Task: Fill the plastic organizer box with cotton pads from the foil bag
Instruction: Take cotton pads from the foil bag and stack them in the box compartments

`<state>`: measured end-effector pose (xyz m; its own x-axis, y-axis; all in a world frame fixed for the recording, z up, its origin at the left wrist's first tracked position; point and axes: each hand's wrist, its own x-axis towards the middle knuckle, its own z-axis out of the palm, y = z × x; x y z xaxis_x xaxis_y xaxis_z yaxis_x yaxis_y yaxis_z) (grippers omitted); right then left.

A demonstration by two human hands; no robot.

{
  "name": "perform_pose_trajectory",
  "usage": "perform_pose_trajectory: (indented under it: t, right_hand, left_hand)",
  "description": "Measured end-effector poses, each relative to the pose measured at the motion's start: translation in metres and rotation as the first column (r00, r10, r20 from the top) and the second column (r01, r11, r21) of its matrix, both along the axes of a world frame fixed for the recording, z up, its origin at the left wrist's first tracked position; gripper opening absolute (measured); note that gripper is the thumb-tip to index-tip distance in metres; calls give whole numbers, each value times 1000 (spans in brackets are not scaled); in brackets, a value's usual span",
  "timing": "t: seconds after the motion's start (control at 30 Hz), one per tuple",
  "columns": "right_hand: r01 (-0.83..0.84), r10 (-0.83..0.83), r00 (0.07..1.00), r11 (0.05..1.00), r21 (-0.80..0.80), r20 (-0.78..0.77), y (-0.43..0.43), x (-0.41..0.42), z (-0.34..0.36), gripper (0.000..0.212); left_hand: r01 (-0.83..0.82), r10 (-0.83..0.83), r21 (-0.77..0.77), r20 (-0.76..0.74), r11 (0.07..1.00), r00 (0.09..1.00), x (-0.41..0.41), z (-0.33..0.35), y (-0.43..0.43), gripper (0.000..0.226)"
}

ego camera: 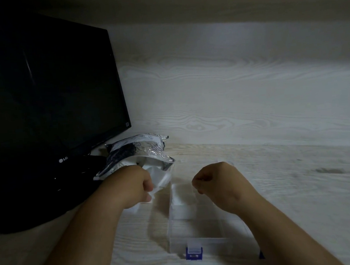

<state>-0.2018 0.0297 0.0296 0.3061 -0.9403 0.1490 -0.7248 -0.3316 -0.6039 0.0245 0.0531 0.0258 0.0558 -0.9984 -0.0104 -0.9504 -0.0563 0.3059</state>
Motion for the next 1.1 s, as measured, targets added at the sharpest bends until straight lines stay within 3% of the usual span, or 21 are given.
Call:
perform_pose_trajectory:
  t: [0.23, 0.4, 0.7, 1.1]
  right_hand:
    - [-9, 9, 1000, 1000, 5, 8, -1, 0, -1, 17]
    - [-9, 9, 1000, 1000, 1, -5, 0, 0, -1, 18]
    - [-25, 25, 999, 1000, 4, -21, 0, 0, 0, 18]
    - [-25, 25, 1000, 1000, -1, -4, 1, 0, 0, 18]
  left_hand:
    - [6, -4, -30, 58, 1000, 998, -3, 0, -1, 17]
    - [26, -28, 23, 74, 999, 997, -3, -3, 1, 42]
    - [28, -27, -18, 16, 999, 999, 2, -5, -2, 27]
    - [27, -25, -46, 26, 999, 999, 2, -3, -3, 25]
